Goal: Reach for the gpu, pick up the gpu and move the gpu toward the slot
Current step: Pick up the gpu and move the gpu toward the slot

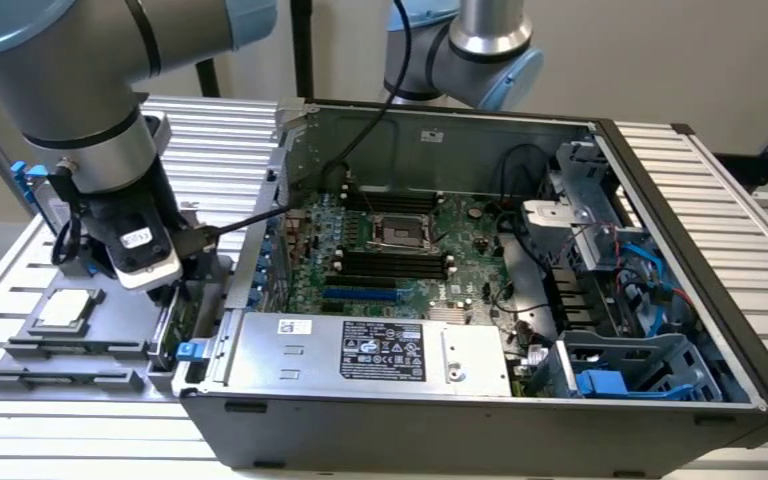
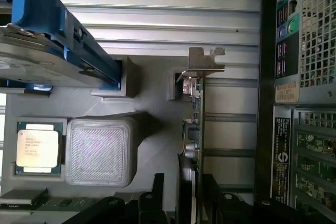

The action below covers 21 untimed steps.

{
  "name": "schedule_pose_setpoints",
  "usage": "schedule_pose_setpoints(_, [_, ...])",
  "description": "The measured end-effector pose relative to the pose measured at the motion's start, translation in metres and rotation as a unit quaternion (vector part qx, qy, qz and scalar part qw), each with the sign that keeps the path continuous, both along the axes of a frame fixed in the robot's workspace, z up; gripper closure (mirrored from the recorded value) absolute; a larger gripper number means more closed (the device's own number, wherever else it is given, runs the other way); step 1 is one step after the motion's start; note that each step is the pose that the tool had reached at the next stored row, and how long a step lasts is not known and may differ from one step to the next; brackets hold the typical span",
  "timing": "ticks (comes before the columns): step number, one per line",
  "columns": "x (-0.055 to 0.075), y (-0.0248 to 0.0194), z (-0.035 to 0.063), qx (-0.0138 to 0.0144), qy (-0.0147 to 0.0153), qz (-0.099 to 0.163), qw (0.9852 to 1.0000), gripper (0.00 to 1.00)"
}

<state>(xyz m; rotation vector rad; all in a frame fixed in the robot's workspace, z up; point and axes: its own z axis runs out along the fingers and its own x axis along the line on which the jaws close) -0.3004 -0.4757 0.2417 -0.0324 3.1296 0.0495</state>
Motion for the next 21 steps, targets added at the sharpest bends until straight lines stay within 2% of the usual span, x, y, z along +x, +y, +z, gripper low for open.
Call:
schedule_pose_setpoints(6, [0.002, 0.0, -0.0029, -0.0001, 0.0023, 0.0, 1.0, 0.58])
schedule_pose_setpoints(12, [0.0022, 0.0, -0.003, 0.0, 0.0027, 0.0, 1.0, 0.58])
schedule_pose_setpoints(14, [0.0022, 0.0, -0.003, 0.0, 0.0028, 0.0, 1.0, 0.6])
schedule_pose_setpoints(15, [0.0022, 0.0, -0.003, 0.0, 0.0028, 0.0, 1.0, 0.67])
schedule_pose_setpoints(18, [0.0022, 0.0, -0.003, 0.0, 0.0028, 0.0, 1.0, 0.67])
schedule_pose_setpoints(20, [0.0022, 0.0, -0.003, 0.0, 0.0028, 0.0, 1.0, 0.74])
schedule_pose_setpoints(21, [0.0022, 0.0, -0.003, 0.0, 0.0029, 0.0, 1.0, 0.74])
